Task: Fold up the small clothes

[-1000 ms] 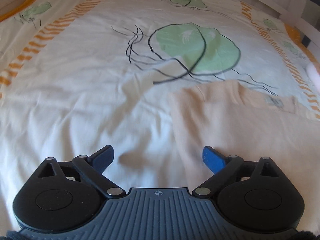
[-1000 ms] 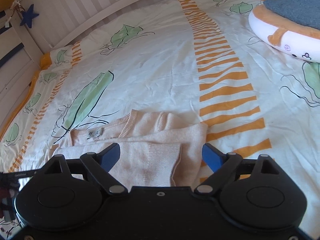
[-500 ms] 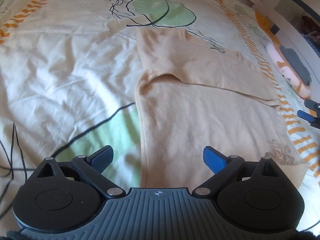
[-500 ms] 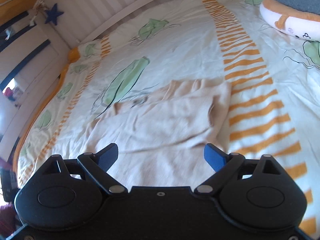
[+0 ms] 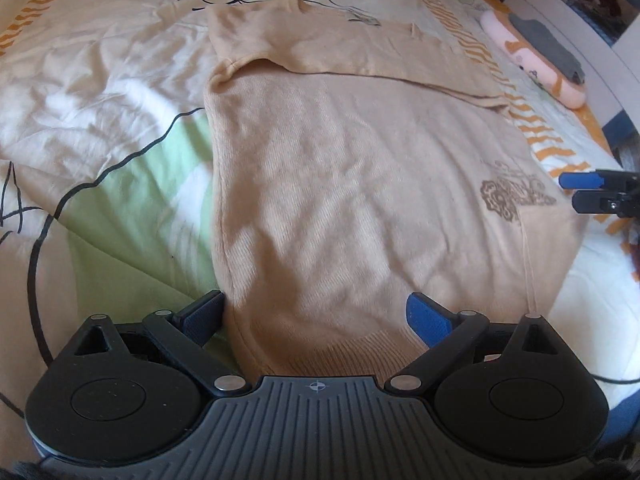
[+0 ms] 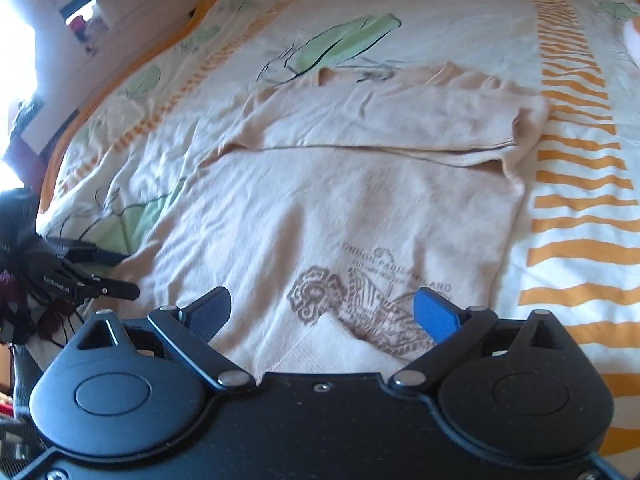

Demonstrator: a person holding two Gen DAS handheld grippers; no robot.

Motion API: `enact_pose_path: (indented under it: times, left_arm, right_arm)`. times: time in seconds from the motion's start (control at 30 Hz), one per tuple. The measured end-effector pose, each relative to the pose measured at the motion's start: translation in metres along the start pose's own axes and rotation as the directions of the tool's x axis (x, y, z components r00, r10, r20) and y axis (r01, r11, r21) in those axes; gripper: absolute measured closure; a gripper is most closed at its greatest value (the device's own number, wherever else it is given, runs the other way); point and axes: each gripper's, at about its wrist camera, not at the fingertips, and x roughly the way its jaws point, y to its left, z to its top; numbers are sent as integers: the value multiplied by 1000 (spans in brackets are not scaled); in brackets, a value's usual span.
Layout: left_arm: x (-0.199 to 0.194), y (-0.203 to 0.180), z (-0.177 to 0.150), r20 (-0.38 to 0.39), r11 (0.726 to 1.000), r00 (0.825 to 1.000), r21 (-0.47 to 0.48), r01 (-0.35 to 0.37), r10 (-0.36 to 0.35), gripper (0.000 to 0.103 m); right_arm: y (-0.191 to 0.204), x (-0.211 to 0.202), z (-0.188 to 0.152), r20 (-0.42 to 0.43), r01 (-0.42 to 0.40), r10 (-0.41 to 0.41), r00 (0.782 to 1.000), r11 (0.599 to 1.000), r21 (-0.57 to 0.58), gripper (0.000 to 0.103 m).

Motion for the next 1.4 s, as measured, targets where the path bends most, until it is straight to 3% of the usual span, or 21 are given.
enact_pose_path:
  times: [0.2,0.27,0.33,0.4,0.57,0.67,0.73,0.8,0.83,0.97,1.1,1.27,1.37,1.4]
  left_arm:
    - [12,-1,0,-63,1000,998,17,17,-16,5]
    - [12,2,1,-65,1000,998,3,26,-26,5]
    - [12,3,1,-65,1000,998,-2,28,-28,5]
    - [12,1,1,-68,1000,997,2,24,-24,5]
    - [15,1,2,-76,1000,997,-1,19,-19,9]
    - [14,5,4,-66,1000,998,-29,0,-2,60]
    - [13,11,4,-65,998,998,-65,2,-6,67]
    - [11,13,4,-59,997,998,-74,14,-18,92]
    - [10,12,4,-53,997,998,-72,17,-21,95]
    - [-1,9,5,17,997,999,-62,34,-33,95]
    - [-13,18,8,84,986,994,-142,84,-72,95]
    - [-22,23,20,132,966,982,-203,159,-133,95]
    - [-23,23,26,140,968,982,-200,155,-128,95]
    - [-22,23,27,139,968,982,-199,154,-128,95]
  right_arm:
    - [18,26,-4,-173,-7,-19,985,989,-149,7]
    - [20,33,-6,-224,-19,-21,974,984,-176,25]
    - [23,35,-8,-251,-22,-30,968,980,-200,69]
    - [25,34,-10,-256,-27,-32,966,974,-224,89]
    - [23,13,-5,-157,-57,23,987,974,-217,90]
    - [19,3,-2,-97,-56,38,995,980,-191,90]
    - [16,-2,-1,-65,-50,40,997,984,-172,90]
    - [13,-6,0,-37,-47,42,998,987,-151,90]
    - [11,-8,1,-21,-46,44,999,989,-140,90]
    - [6,-15,2,35,-55,60,998,992,-114,90]
    - [1,-22,4,85,-68,75,994,994,-88,90]
    - [-11,-32,9,164,-69,75,984,997,-43,90]
    - [-16,-32,15,167,-59,65,984,997,-41,90]
    - [-16,-30,16,156,-58,66,986,997,-57,82]
